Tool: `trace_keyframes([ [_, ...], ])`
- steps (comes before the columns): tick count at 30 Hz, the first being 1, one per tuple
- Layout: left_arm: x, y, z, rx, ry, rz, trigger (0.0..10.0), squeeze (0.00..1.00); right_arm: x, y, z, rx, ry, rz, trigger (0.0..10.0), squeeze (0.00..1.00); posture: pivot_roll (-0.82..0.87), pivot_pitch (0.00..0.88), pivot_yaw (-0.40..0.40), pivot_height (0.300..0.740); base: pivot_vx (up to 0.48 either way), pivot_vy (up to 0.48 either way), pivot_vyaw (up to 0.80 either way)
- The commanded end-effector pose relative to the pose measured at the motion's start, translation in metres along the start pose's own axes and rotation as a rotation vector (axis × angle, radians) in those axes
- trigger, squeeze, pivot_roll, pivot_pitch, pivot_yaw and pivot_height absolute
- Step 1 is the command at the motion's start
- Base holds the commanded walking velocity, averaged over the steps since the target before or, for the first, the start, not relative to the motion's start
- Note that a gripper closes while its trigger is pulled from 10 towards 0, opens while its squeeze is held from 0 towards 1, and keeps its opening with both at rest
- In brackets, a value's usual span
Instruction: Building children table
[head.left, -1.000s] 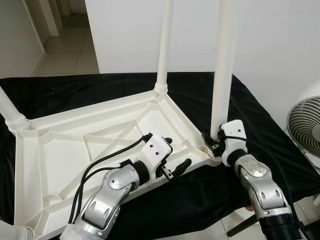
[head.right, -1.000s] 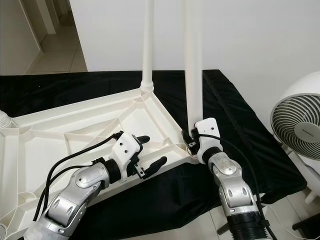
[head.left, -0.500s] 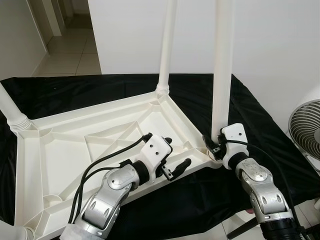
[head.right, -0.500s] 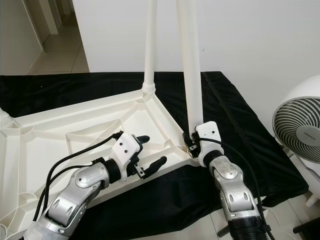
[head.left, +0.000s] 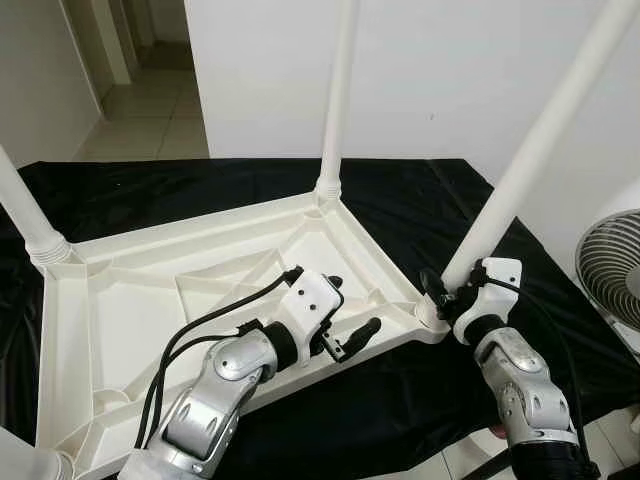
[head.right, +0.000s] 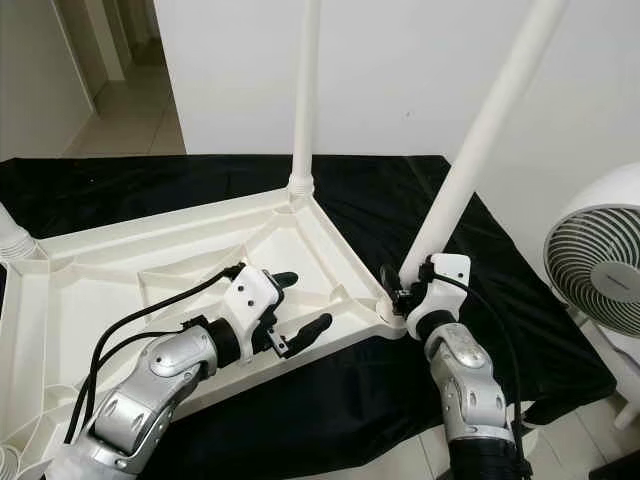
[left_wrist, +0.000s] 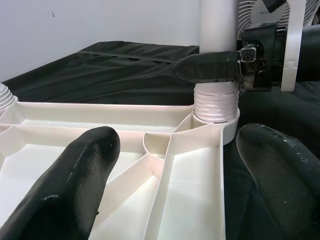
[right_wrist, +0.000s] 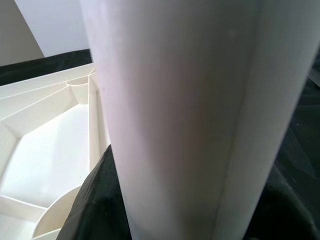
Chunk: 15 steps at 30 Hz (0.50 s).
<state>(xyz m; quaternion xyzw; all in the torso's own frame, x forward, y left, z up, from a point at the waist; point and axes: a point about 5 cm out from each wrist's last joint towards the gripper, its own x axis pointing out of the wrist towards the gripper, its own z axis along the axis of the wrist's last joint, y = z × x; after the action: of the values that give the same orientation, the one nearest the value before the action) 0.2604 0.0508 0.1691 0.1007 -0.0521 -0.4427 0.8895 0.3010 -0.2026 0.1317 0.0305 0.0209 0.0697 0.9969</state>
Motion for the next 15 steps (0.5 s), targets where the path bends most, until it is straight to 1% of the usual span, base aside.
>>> trace_keyframes([
  [1,-0.001,0.003,0.003,0.011,-0.002,0.025,10.0,0.0,-0.016,-0.012,-0.052,0.036,0.233,-0.09,10.0,0.0,0.03,0.066,0.014,0.74,0.0,0.0,0.0],
  [5,-0.001,0.004,0.004,0.011,-0.003,0.029,10.0,0.0,-0.019,-0.01,-0.055,0.026,0.224,-0.087,10.0,0.0,0.03,0.068,0.012,0.74,0.0,0.0,0.0],
  [6,-0.001,0.004,0.004,0.01,-0.003,0.032,10.0,0.0,-0.022,-0.006,-0.056,-0.005,0.209,-0.065,10.0,0.0,0.03,0.069,0.015,0.74,0.0,0.0,0.0],
  [7,-0.001,0.004,0.004,0.01,-0.003,0.032,10.0,0.0,-0.022,-0.006,-0.056,-0.005,0.209,-0.065,10.0,0.0,0.03,0.069,0.015,0.74,0.0,0.0,0.0],
  [8,-0.002,0.005,0.004,0.01,-0.003,0.034,10.0,0.0,-0.024,0.0,-0.057,-0.024,0.2,-0.036,10.0,0.0,0.03,0.07,0.017,0.74,0.0,0.0,0.0],
  [10,-0.002,0.005,0.004,0.01,-0.003,0.034,10.0,0.0,-0.024,0.0,-0.057,-0.024,0.2,-0.036,10.0,0.0,0.03,0.07,0.017,0.74,0.0,0.0,0.0],
  [12,-0.002,0.005,0.005,0.01,-0.003,0.036,10.0,0.0,-0.026,0.007,-0.061,-0.065,0.212,0.003,10.0,0.0,0.03,0.072,0.02,0.74,0.0,0.0,0.0],
  [15,-0.002,0.006,0.005,0.011,-0.003,0.035,10.0,0.0,-0.025,0.009,-0.062,-0.095,0.232,0.016,10.0,0.0,0.03,0.073,0.02,0.74,0.0,0.0,0.0],
])
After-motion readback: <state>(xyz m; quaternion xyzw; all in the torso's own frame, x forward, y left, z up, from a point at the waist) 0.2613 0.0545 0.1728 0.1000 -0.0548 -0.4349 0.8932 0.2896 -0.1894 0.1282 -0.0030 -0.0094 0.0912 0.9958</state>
